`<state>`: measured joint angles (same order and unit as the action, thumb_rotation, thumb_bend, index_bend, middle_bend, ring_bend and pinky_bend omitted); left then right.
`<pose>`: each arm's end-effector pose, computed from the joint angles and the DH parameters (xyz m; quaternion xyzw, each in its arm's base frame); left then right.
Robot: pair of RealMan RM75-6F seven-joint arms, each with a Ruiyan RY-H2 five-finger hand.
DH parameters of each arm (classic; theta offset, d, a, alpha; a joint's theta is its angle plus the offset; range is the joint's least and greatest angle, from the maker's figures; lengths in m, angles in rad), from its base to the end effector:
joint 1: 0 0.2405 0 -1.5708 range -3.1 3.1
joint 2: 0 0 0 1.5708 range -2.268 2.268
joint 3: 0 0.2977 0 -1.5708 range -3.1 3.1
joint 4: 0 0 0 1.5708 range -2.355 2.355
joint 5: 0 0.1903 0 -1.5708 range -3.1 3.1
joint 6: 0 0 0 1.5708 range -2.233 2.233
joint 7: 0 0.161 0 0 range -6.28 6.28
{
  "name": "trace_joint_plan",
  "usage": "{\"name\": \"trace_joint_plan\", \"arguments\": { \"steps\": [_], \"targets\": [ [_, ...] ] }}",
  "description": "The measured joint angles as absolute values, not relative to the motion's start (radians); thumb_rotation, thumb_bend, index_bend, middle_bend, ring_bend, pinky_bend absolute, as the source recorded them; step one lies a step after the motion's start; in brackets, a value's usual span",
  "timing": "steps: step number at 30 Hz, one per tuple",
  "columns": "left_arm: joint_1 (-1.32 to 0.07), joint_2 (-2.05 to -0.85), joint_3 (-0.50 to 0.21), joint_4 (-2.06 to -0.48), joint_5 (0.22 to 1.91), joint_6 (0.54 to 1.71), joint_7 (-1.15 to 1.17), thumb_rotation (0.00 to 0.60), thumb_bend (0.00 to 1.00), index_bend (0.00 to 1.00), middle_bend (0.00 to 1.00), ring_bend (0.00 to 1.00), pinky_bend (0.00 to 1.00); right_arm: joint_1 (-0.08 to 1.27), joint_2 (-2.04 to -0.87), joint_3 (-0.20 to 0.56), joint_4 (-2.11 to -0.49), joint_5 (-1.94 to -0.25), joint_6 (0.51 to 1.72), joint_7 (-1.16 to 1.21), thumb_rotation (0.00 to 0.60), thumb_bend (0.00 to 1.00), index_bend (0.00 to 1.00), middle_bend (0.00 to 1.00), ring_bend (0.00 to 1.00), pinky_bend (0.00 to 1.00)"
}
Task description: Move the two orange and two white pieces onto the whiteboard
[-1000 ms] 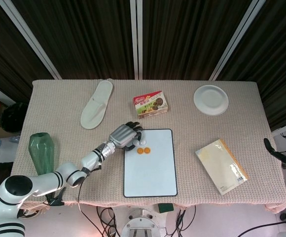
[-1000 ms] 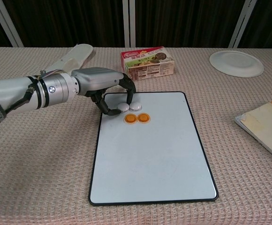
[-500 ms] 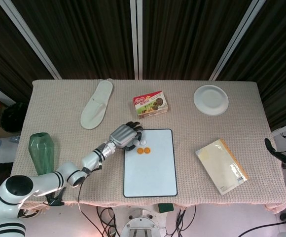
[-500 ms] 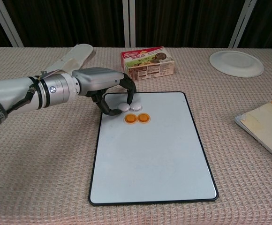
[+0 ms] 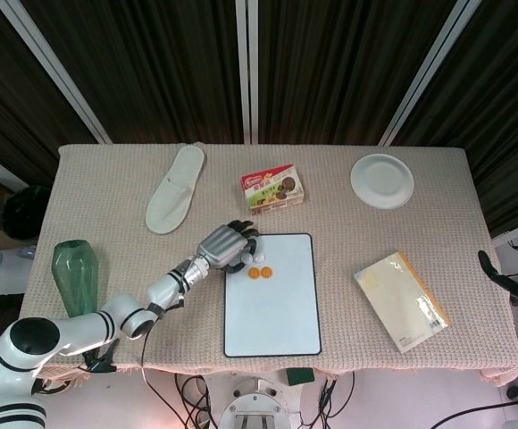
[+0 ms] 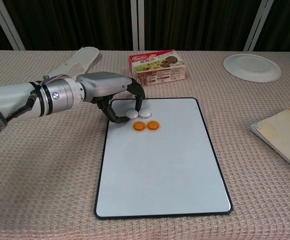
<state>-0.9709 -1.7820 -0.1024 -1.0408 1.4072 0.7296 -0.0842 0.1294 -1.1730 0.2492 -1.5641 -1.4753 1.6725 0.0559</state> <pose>-0.1213 0.4107 -0.0992 -0.8306 -0.3356 -0.3474 0.2770 -0.3113 -0.2396 0.2431 0.4934 -0.2830 0.5295 0.6293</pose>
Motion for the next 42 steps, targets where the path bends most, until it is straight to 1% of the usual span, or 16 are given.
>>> {"name": "trace_joint_plan", "arguments": {
  "steps": [25,42],
  "targets": [
    [-0.96,-1.759,-0.107,-1.075,1.41,0.763,-0.069,0.6,0.31,0.0,0.19,0.06,0.15,0.129,-1.168,0.252,-1.58,-1.481,1.68,0.044,0.6,0.21,0.0,0.0,0.0,0.0],
    [-0.962,-1.752,-0.105,-1.094,1.391,0.741,-0.034,0.6,0.28,0.0,0.18,0.06,0.15,0.126,-1.167,0.249,-1.58,-1.484,1.682,0.045,0.6,0.21,0.0,0.0,0.0,0.0]
  ]
}}
